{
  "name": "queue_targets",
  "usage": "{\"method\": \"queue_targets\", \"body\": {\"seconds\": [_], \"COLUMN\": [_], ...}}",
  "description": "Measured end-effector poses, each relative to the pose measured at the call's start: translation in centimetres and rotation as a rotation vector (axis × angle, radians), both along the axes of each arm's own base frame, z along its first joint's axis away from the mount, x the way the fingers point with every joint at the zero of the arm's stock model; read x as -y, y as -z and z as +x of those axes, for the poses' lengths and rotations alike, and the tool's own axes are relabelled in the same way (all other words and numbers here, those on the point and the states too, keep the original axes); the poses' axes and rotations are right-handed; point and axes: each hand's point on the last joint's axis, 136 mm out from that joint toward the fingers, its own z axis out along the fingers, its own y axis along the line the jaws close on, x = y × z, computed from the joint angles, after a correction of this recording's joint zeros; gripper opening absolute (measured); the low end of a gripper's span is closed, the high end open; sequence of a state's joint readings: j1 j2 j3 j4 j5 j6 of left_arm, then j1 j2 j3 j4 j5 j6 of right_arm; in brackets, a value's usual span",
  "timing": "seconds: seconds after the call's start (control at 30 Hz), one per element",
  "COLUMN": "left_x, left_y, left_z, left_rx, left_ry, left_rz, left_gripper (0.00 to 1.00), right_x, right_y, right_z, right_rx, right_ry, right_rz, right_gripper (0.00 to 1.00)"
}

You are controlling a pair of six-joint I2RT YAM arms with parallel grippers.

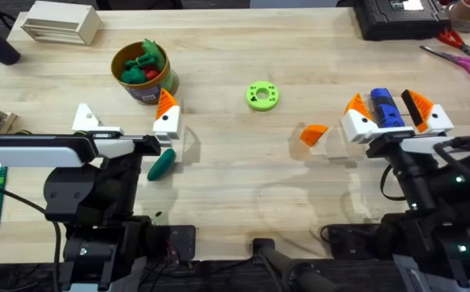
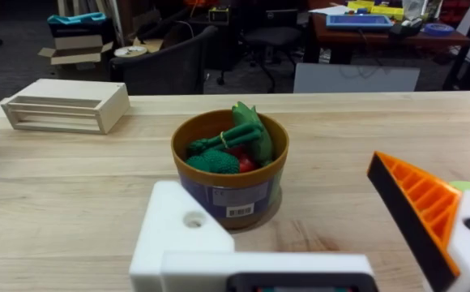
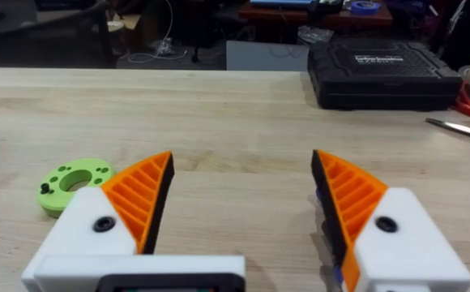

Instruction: Pick up the gripper from the table and insert it into the empty holder that is missing its gripper. Then pick up a screw, insert it into the mounting hole, and use the screwdriver to tighten it. Finally, clean up the table by picking up the vegetable and placing it into the bucket.

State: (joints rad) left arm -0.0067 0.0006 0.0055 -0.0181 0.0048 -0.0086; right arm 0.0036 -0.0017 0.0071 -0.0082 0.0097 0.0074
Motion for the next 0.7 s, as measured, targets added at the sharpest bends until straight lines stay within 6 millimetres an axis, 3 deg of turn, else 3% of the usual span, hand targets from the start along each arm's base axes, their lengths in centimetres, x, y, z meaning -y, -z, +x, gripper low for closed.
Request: {"method": "queue_targets", "body": {"seconds": [0.37,0.53,0.7], "left_x": [0.0,0.0,-0.2], "left_y": [0.0,1.9,0.1], "left_z": [0.0,-0.4,-2.3], "left_rx": [-0.002,-0.111,-0.270], "left_ry": [-0.001,-0.002,-0.010], "left_rz": [0.000,0.001,0.003], "left_gripper": [0.985,0.986,0.986], "right_x": [0.0,0.0,-0.2], "right_y": [0.2,0.4,0.9], "right_z": [0.0,-0.1,-1.8], "right_rx": [-0.009,-0.029,-0.192], "right_ry": [0.000,0.007,0.008], "right_rz": [0.000,0.048,0.114], "right_gripper": [0.989,0.990,0.990]}}
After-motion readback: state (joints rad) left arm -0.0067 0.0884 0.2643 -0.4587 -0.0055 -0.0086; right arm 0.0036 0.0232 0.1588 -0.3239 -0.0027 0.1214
